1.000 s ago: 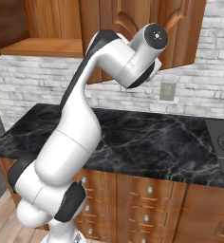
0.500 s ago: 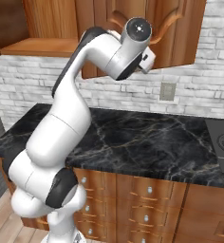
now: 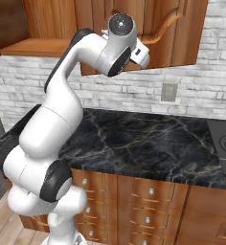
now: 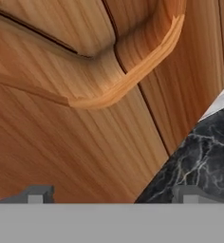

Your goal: Close all open cabinet doors.

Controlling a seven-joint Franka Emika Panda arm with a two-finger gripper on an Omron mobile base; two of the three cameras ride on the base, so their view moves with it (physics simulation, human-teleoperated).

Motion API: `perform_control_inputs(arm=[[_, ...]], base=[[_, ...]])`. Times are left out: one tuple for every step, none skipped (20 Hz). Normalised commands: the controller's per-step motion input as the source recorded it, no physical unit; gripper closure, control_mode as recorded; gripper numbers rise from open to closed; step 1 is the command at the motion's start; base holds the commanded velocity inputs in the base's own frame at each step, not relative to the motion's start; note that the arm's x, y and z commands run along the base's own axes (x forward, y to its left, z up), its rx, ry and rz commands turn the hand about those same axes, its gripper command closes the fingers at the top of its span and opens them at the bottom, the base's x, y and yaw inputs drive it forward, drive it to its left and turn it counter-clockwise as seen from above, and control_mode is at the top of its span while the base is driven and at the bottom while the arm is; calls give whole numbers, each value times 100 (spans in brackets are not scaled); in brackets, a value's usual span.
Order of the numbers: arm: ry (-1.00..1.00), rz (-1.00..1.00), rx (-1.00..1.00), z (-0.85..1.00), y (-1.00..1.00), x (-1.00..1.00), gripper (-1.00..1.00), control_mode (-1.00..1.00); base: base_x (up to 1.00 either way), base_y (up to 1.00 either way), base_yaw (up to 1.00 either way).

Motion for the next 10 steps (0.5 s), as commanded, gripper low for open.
perform_control_inputs(arm=[[-4,-7,-9,-23,17,36,-100,-100],[-5,-7,-8,-25,13,34,-100,-100],[-3,-7,-9,-26,18,38,-100,-100],[-4,-6,-9,-26,24,45,-100,-100],[-5,-5,-8,-26,20,42,-100,-100],[-6,-4,-7,-25,12,43,-100,-100],[-8,-3,-8,-31,13,47,-100,-100],[-7,-3,-8,-32,17,50,-100,-100],[-6,-2,-6,-27,17,58,-100,-100],[-6,-1,-4,-25,8,62,-100,-100]], base=[[0,0,0],[0,0,0],[0,0,0],[0,0,0],[0,0,0],[0,0,0],[0,0,0],[0,0,0],[0,0,0],[0,0,0]])
